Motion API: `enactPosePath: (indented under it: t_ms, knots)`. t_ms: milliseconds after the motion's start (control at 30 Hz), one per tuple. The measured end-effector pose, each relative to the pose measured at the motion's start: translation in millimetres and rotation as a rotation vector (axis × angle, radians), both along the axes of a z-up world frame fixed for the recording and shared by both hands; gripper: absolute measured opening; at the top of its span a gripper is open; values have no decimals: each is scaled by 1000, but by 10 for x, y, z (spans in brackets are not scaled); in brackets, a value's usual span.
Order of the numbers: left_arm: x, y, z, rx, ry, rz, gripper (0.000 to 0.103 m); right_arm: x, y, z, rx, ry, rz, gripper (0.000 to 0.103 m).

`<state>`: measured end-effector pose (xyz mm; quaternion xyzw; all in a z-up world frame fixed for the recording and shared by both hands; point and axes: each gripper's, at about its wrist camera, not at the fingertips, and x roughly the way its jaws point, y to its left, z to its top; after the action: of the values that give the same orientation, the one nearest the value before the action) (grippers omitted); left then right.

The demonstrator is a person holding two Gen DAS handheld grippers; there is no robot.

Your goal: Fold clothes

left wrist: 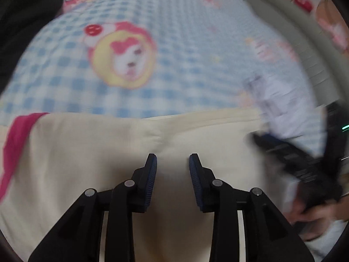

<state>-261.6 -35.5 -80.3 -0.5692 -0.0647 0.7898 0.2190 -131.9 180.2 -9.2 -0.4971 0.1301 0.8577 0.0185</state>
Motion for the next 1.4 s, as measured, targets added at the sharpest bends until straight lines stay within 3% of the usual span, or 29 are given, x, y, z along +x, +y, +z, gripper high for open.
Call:
enactPosePath:
  t_ms: [100,167,300,333,400,433,467,533,633,700,767,867,967,1100,1167,1267,1333,1400]
  knots:
    - [-68,-177,-11,95,-44,35,21,79,156,21,43,0,-55,63]
    - [-4,-124,83,129,-15,15,24,146,285,61,20,-8,-87,59]
    - [123,-16,272,196,44,-26,27,232,151,167,-49,37,-38,59]
    - [88,33,224,143,40,-30,27,254,117,194,-66,49,-26,59]
    - [-56,154,27,-37,12,-29,27,230,14,126,-67,32,9,58]
    - [-117,140,-38,-67,-14,-15,20,220,-37,43,-47,4,11,58]
    - [-138,64,-35,-32,-36,17,20,242,-13,26,-44,-2,-2,59]
    - [-48,-92,116,27,-3,95,26,286,38,-5,-39,-13,-28,61]
    - [194,-114,265,110,21,52,29,399,23,83,43,-6,-28,63]
    - [402,-56,341,128,34,1,29,521,-37,196,77,13,-9,63]
    - [536,-1,300,87,43,-15,29,655,-103,303,11,50,15,63]
    - [674,-6,193,36,31,-6,34,774,-331,210,-52,34,70,63]
    - [698,-291,96,86,-49,71,32,885,-492,-80,11,-64,92,62]
    - [1028,-300,258,196,-40,-26,35,1198,-334,-90,-25,-54,21,63]
    - [1188,-156,261,155,-6,-79,37,1281,-339,-83,-54,-42,12,64]
    - [1309,-147,89,52,-42,-66,35,1371,-399,-114,-47,-38,4,64]
    - [1349,-258,31,57,-64,-46,32,1417,-431,-125,-38,-45,-3,63]
    - [1392,-415,43,45,-62,-4,38,1441,-465,-85,-35,-34,6,62]
